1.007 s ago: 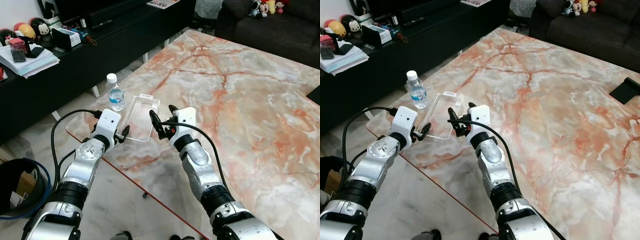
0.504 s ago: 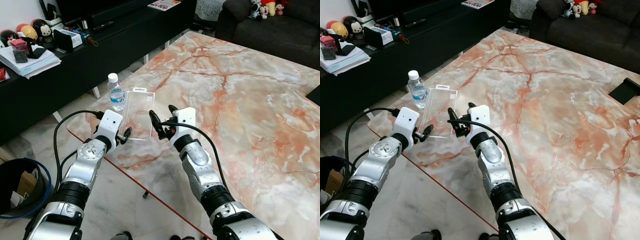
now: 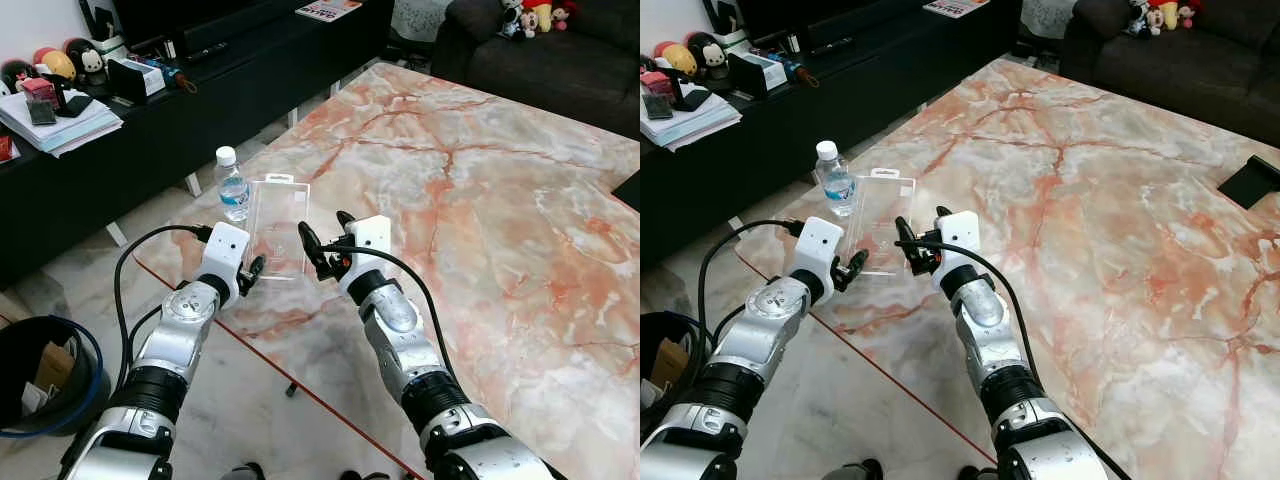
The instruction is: Picking trash to rubbish bin
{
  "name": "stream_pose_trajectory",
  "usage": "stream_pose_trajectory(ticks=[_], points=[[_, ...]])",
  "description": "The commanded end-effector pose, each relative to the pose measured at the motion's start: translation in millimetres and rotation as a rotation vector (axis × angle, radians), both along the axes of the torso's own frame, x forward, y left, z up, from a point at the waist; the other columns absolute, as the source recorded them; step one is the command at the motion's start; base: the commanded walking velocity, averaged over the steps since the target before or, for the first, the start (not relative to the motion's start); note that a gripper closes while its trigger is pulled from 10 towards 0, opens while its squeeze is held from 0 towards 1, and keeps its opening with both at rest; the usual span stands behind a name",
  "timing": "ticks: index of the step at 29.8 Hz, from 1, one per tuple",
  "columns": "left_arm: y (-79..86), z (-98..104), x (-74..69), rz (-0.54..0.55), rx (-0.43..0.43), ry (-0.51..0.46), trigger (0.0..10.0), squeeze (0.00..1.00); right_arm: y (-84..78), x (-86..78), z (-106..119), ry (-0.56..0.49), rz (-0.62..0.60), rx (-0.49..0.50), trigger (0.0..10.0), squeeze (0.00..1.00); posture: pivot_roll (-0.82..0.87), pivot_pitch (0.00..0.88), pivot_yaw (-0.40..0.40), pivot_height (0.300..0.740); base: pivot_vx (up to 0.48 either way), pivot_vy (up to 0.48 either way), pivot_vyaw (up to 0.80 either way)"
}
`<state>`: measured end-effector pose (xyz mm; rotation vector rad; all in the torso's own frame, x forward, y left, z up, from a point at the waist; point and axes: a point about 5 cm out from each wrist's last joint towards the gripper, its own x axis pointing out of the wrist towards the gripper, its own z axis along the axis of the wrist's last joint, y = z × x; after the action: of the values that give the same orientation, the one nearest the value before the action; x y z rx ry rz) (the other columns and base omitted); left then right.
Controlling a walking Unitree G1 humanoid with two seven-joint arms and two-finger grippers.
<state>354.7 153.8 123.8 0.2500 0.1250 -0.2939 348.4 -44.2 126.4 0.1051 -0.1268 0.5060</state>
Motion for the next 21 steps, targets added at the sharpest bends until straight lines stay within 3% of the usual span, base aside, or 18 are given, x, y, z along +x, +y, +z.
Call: stream_pose_trajectory(ticks=[1,7,13,19,21], points=[[-2.6,-14,-5.6,-0.004,-0.019,0.07,0.9,0.0,5.2,-2.7,-2,0.008,0.014,-0.004,10.0,0.0,0.1,0.157,-0.045,0.74,0.0,0.0,0.0],[-6.0,-13,-5.8,0.012,-0.12,0.083,0.7,0.0,5.3,-2.9,-2,0.01,0.015,-0.004,10.0,0.0,0.1,0.161,-0.047,0.74,0.0,0.0,0.0],[-10.0,-11,-5.9,0.016,-0.184,0.086,0.0,0.0,5.8,-2.8,-2,0.01,0.016,-0.003,10.0,0.0,0.11,0.159,-0.046,0.74,0.0,0.0,0.0],[-11.8,-7,-5.4,0.021,-0.203,0.068,0.0,0.0,6.2,-2.9,-2,0.011,0.015,-0.001,10.0,0.0,0.11,0.157,-0.043,0.74,0.0,0.0,0.0],[-12.0,-1,-3.7,0.038,-0.184,0.019,0.0,0.0,5.0,-2.1,-1,0.009,0.001,0.007,10.0,0.0,0.11,0.156,-0.044,0.74,0.0,0.0,0.0]])
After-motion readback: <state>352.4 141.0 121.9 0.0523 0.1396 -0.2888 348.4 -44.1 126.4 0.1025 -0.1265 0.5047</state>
